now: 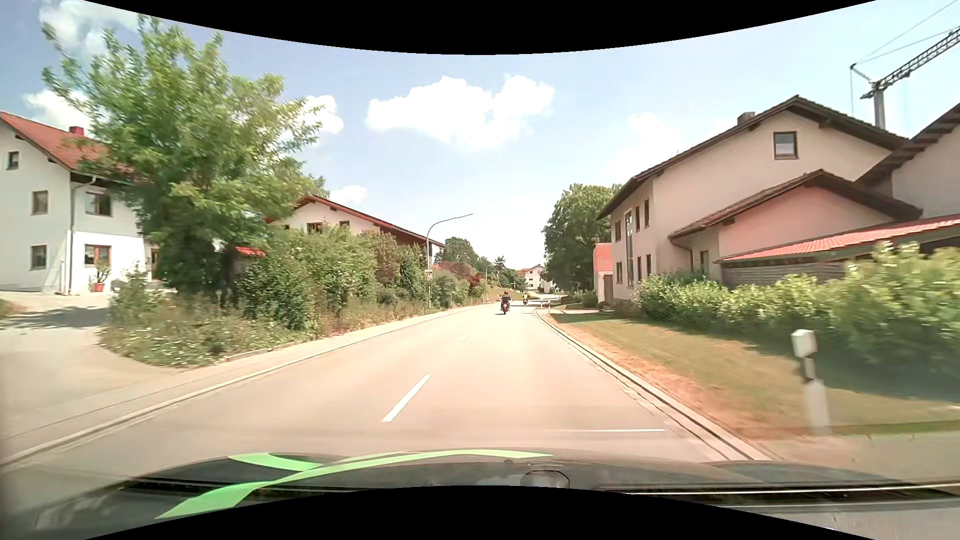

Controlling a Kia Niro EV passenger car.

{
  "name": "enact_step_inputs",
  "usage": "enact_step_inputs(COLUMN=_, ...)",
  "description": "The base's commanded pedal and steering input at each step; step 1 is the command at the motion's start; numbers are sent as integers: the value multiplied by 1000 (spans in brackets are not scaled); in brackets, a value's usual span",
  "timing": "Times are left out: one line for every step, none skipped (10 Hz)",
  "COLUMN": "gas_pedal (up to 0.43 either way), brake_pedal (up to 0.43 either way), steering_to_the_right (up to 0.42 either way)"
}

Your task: Follow the waypoints while adhering to traffic rules and regulations

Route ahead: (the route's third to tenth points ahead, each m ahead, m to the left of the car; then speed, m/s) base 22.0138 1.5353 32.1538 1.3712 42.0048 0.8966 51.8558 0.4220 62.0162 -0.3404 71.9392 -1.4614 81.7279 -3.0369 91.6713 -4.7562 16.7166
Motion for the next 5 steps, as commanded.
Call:
enact_step_inputs(gas_pedal=157, brake_pedal=0, steering_to_the_right=1)
enact_step_inputs(gas_pedal=157, brake_pedal=0, steering_to_the_right=2)
enact_step_inputs(gas_pedal=157, brake_pedal=0, steering_to_the_right=1)
enact_step_inputs(gas_pedal=157, brake_pedal=0, steering_to_the_right=1)
enact_step_inputs(gas_pedal=157, brake_pedal=0, steering_to_the_right=1)
